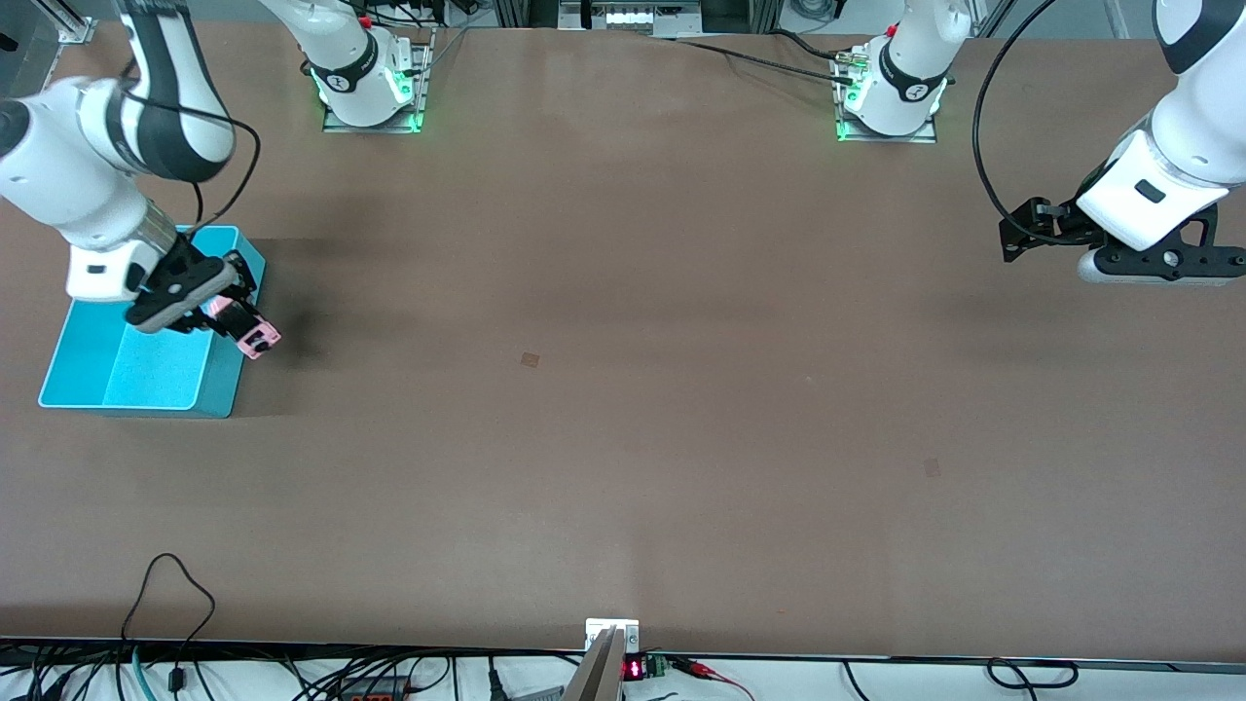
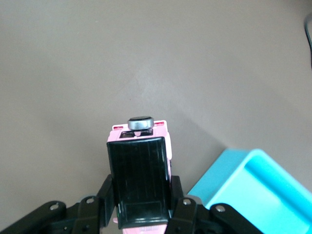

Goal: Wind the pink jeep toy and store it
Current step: 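Grasp the pink jeep with the right gripper and lift it, then lower the jeep into the blue bin and open the right gripper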

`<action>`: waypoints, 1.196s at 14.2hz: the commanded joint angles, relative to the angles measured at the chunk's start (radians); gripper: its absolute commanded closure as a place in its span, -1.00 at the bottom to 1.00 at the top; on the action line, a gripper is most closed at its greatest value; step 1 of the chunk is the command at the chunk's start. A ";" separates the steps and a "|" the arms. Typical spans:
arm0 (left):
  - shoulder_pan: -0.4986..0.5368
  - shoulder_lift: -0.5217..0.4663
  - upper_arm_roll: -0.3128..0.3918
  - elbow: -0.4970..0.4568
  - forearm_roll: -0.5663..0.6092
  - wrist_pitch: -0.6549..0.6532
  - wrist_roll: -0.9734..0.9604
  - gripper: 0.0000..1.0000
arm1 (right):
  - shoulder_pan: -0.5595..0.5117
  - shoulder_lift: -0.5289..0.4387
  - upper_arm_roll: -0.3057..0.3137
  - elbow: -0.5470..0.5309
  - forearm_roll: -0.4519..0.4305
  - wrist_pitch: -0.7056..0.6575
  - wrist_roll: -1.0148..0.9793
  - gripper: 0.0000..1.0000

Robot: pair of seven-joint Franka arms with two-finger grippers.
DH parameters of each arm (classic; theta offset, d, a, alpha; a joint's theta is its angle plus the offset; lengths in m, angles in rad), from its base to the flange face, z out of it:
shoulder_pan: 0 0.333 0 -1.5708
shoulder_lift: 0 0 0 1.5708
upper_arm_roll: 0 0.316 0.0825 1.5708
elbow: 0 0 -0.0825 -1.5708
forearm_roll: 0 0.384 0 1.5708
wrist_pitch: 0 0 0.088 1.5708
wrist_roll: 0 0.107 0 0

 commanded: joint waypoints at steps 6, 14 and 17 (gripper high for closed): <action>-0.002 0.004 0.004 0.025 -0.013 -0.024 -0.007 -1.00 | -0.183 -0.015 0.002 0.009 -0.168 -0.073 0.455 1.00; -0.004 0.004 0.004 0.025 -0.013 -0.024 -0.007 -1.00 | -0.323 0.135 0.002 -0.002 -0.168 0.025 0.444 1.00; -0.002 0.004 0.004 0.025 -0.013 -0.024 -0.008 -1.00 | -0.346 0.186 0.002 -0.003 -0.168 0.057 0.429 1.00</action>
